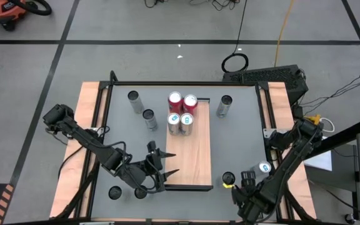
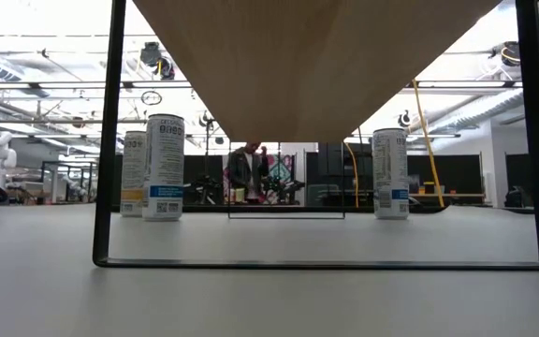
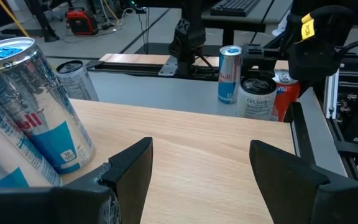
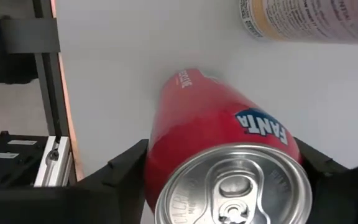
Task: Place canned beverage on shelf
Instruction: Put the orange soda can on the shelf
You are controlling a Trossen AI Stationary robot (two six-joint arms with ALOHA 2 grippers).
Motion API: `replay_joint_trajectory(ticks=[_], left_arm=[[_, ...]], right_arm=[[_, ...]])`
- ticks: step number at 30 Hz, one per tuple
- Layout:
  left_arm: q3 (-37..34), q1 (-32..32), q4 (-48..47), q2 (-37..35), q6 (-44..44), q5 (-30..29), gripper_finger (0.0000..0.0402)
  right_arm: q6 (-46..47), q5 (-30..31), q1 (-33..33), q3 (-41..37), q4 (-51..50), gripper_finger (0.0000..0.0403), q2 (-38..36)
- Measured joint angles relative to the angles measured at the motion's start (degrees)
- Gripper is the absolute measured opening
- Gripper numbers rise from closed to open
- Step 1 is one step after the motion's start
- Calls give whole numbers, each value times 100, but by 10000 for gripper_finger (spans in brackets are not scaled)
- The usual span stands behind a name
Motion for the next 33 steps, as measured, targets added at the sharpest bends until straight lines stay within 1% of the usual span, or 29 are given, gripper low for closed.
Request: replay_joint_trajectory(ticks=[4, 7, 9, 11, 14, 18, 23, 27, 33], left_arm=[[0, 0, 254, 94, 50, 4, 261], [-4, 0, 620, 232, 333, 28, 261], [-4, 0, 927, 326, 585, 28, 261], [-4, 1, 1195, 418, 822, 30, 261], [-4, 0, 1467, 491, 1061, 42, 261], [-4, 0, 1523, 507, 1104, 59, 261], [-4, 0, 1528, 507, 1078, 61, 261], [-4, 44, 1710, 507, 1084, 66, 261], [-4, 181, 2022, 507, 1075, 66, 261]], right_arm=[[156, -454, -7, 0, 30, 236, -104], [413, -856, -51, -2, 16, 233, -303], [674, -921, -73, -2, 18, 233, -488], [856, -835, -90, -2, 65, 234, -668], [1017, -489, -92, -1, 135, 235, -954], [1182, -126, -66, 0, 77, 234, -1243], [1361, -154, -82, 0, -645, 234, -1372], [1415, -144, -230, 0, -1211, 234, -1601], [1634, 206, -571, 3, -1570, 234, -2161]])
